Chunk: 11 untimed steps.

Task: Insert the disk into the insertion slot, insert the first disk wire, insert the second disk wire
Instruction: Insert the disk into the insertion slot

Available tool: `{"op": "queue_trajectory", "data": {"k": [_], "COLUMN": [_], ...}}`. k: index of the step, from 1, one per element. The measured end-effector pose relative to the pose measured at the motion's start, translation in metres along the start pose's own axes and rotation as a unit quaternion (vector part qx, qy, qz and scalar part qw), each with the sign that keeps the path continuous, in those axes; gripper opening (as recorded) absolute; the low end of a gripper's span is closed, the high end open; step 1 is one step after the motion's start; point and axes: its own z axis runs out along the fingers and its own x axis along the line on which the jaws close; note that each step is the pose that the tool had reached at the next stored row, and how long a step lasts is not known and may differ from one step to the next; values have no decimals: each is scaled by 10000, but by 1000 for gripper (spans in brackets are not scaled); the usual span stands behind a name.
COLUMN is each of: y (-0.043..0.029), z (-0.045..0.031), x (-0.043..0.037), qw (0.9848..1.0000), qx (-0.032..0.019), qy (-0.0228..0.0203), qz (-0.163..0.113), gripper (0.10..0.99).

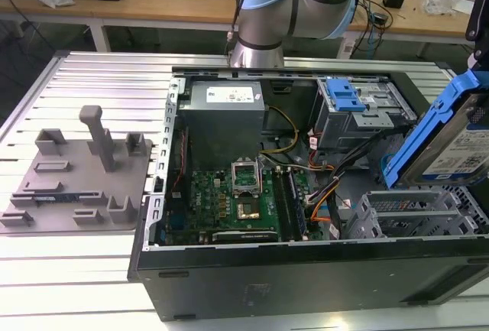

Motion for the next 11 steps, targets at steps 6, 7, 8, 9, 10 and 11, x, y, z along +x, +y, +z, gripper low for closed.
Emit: {"op": "queue_trajectory", "data": {"k": [6, 7, 8, 9, 10, 11], "y": [1, 3, 5, 6, 6, 5], "z": [4, 9, 15, 18, 20, 23], "x": [0, 0, 1, 1, 1, 1], "qw": [10000, 10000, 10000, 10000, 10000, 10000], "qx": [0, 0, -10, -26, -37, -47], "qy": [16, 25, 35, 40, 42, 44], "qz": [3, 8, 15, 27, 35, 46], "gripper": [365, 365, 365, 365, 365, 365]}}
